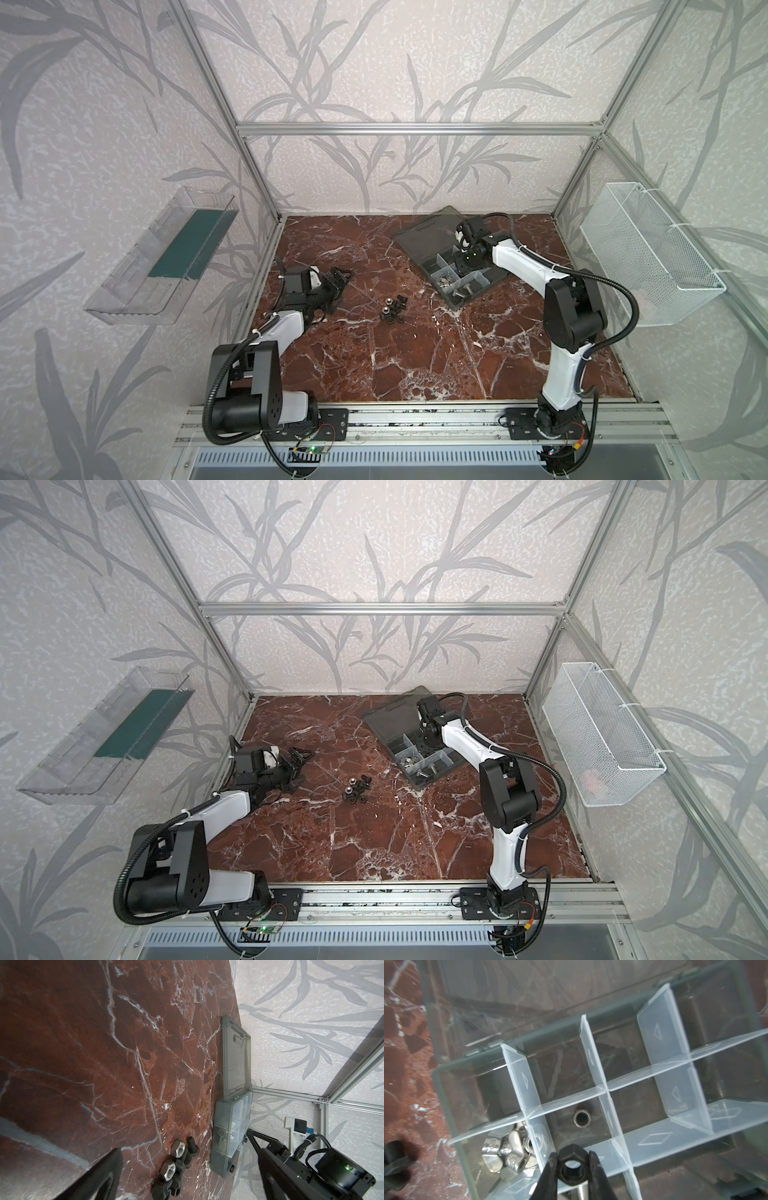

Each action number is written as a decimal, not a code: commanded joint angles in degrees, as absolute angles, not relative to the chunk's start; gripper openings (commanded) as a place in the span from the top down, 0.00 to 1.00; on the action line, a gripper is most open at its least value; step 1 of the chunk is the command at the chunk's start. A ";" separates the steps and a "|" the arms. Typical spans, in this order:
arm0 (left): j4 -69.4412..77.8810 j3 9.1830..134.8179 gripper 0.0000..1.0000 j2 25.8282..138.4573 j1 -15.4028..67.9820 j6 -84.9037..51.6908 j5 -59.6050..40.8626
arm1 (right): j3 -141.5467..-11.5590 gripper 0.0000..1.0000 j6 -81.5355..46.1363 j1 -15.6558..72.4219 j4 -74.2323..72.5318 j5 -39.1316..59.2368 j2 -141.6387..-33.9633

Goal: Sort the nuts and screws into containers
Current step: 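Drop the nut into the same compartment and open the right gripper, then move the right gripper back over the pile of bolts and nuts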

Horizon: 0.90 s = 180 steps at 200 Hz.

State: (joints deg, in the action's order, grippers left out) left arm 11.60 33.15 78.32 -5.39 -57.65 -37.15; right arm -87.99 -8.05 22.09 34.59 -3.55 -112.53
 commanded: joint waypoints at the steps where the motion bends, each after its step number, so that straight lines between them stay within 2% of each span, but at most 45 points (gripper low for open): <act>1: 11.83 32.52 0.00 76.60 -5.69 -58.14 -37.27 | -89.98 1.00 -7.30 21.88 35.86 -5.58 -113.62; 24: 11.17 32.61 0.01 76.24 -5.68 -57.83 -36.98 | -90.43 1.00 -7.17 21.88 36.29 -5.45 -114.74; 46: 11.06 32.61 0.01 76.07 -5.69 -57.77 -37.09 | -90.61 0.71 -6.66 21.88 36.32 -5.66 -115.10; 66: 11.07 32.61 0.00 76.09 -5.65 -57.78 -37.07 | -91.23 0.59 -6.16 21.88 37.04 -5.58 -115.04; 114: 11.22 32.43 0.00 76.02 -5.66 -57.88 -37.17 | -90.51 0.49 -1.95 22.63 37.18 -3.22 -111.17; 146: 11.24 32.87 0.01 76.29 -5.66 -58.00 -37.28 | -85.48 0.45 4.53 27.47 33.72 3.08 -103.49; 180: 10.99 32.87 0.00 76.11 -5.68 -57.86 -37.16 | -81.85 0.42 5.85 34.14 33.57 6.15 -98.20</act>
